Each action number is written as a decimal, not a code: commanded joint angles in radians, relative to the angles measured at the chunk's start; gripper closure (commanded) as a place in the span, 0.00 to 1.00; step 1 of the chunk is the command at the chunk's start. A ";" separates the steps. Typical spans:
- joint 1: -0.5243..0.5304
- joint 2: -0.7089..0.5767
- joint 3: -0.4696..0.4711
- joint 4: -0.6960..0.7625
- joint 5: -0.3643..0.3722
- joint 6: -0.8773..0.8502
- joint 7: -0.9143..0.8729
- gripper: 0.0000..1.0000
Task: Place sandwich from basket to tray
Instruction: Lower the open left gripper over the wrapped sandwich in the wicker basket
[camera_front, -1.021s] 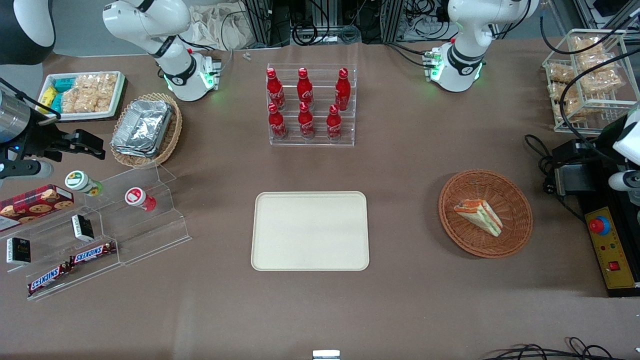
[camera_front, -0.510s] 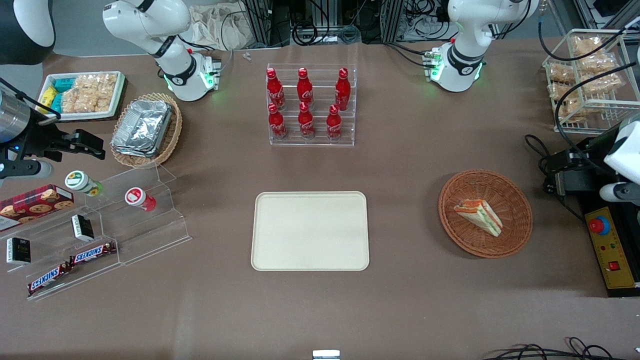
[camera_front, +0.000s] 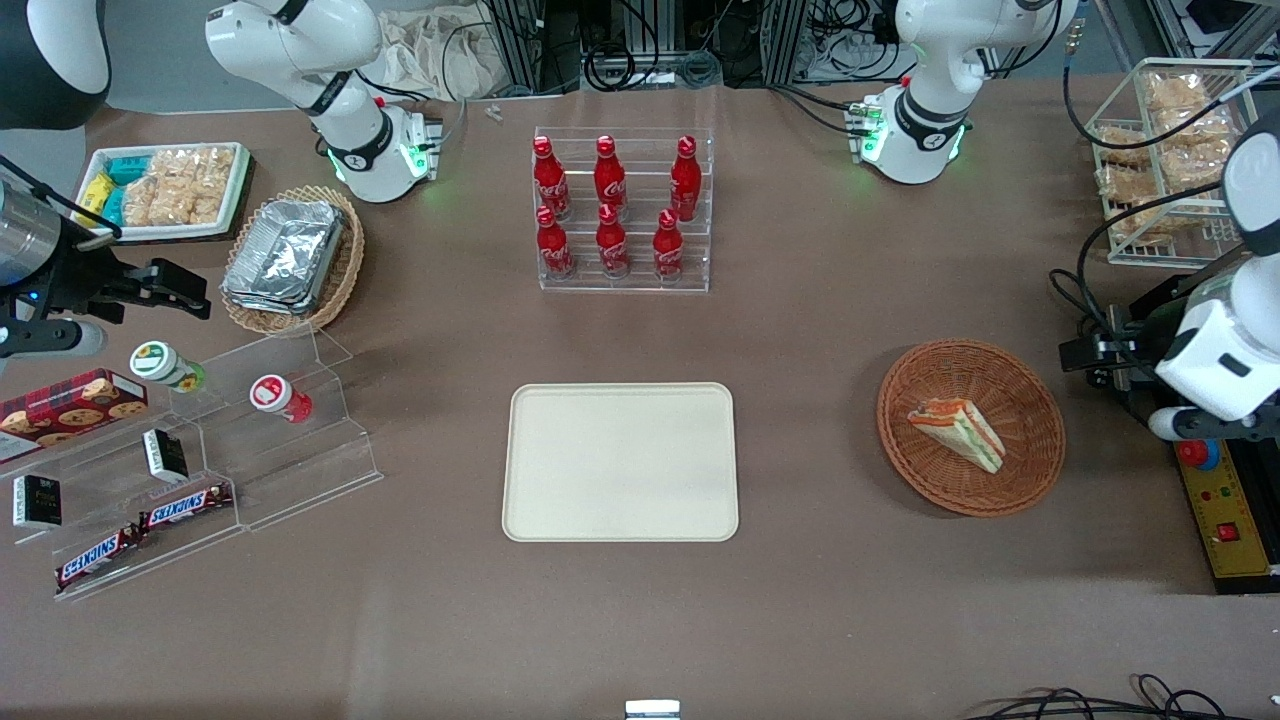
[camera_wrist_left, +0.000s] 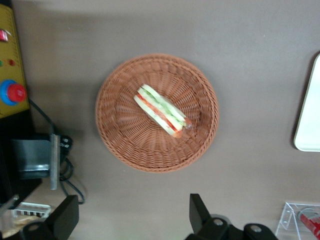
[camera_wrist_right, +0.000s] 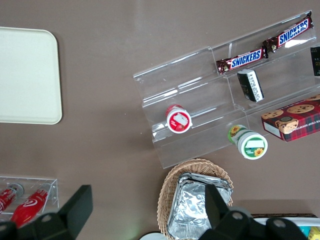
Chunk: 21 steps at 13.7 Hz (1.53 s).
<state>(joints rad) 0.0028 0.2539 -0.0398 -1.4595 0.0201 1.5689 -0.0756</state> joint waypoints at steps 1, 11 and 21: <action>-0.004 0.019 -0.002 -0.059 -0.023 0.040 -0.056 0.05; 0.008 0.126 -0.002 -0.407 -0.055 0.615 -0.709 0.02; 0.023 0.208 0.005 -0.484 0.003 0.709 -0.837 0.02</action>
<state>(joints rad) 0.0204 0.4778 -0.0301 -1.9135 0.0010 2.2547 -0.8792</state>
